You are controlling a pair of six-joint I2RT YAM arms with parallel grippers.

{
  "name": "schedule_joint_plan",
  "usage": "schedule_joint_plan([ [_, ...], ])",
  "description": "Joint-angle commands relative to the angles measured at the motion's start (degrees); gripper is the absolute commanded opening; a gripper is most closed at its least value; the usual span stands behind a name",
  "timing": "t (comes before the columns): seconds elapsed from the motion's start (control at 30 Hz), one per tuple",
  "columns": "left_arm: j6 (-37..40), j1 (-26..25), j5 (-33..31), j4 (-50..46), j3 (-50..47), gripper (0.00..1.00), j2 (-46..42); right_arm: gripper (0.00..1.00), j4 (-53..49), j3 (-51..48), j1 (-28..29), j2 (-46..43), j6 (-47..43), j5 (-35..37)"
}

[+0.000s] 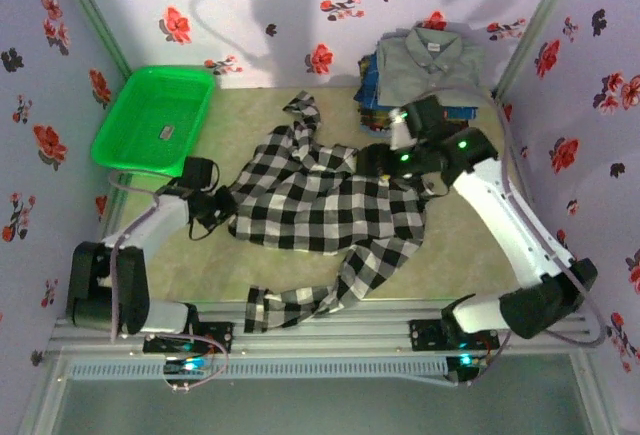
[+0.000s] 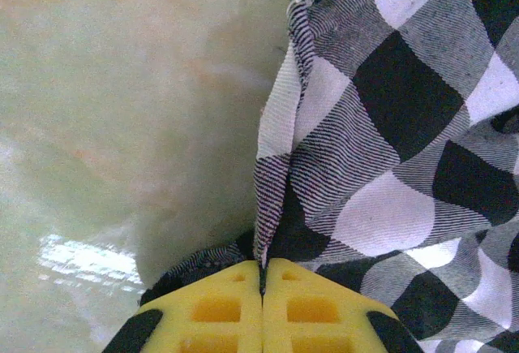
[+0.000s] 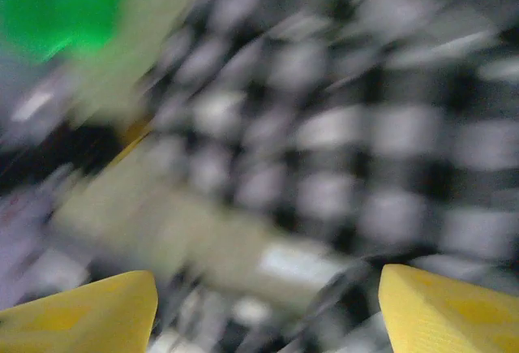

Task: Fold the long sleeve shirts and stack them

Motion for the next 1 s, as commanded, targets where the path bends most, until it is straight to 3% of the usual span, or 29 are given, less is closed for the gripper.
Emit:
schedule_joint_plan([
  [0.0, 1.18, 1.19, -0.72, -2.47, -4.82, 0.07, -4.17, 0.75, -3.29, -0.79, -5.87, 5.35, -7.09, 24.17],
  [0.1, 0.82, 2.33, -0.47, -2.18, -7.78, 0.07, -6.61, 0.74, 1.70, -0.76, -10.48, 14.20, -11.52, 31.85],
  [0.2, 0.89, 2.85, 0.65, -0.69, -8.92, 0.08, -7.29, 0.73, 8.46, -0.71, -13.98, 20.29, -15.06, 28.19],
  [0.4, 2.33, 2.90, 1.47, 0.83, -6.79, 0.08, -3.92, 0.72, 15.23, 2.76, -14.08, 30.61, -22.11, 21.23],
  [0.6, 3.34, 4.20, 1.47, 0.65, -6.37, 0.08, -1.80, 0.69, 18.07, 3.24, -14.12, 35.15, -20.24, 12.46],
  [0.77, 3.96, 5.54, 1.64, 0.38, -7.08, 0.08, -1.94, 0.68, 20.79, 2.92, -13.95, 36.54, -18.66, 9.45],
  [0.87, 4.64, 5.94, 1.81, 0.38, -6.98, 0.08, -1.73, 0.63, 20.30, 5.47, -13.82, 39.54, -18.31, 6.44],
  [0.9, 4.82, 6.13, 1.87, 0.37, -6.83, 0.08, -1.54, 0.58, 20.51, 6.27, -13.56, 40.46, -18.35, 5.70],
  [0.97, 5.15, 6.65, 2.07, 0.30, -6.39, 0.08, -0.94, 0.37, 21.14, 7.50, -13.34, 41.33, -17.22, 4.89],
])
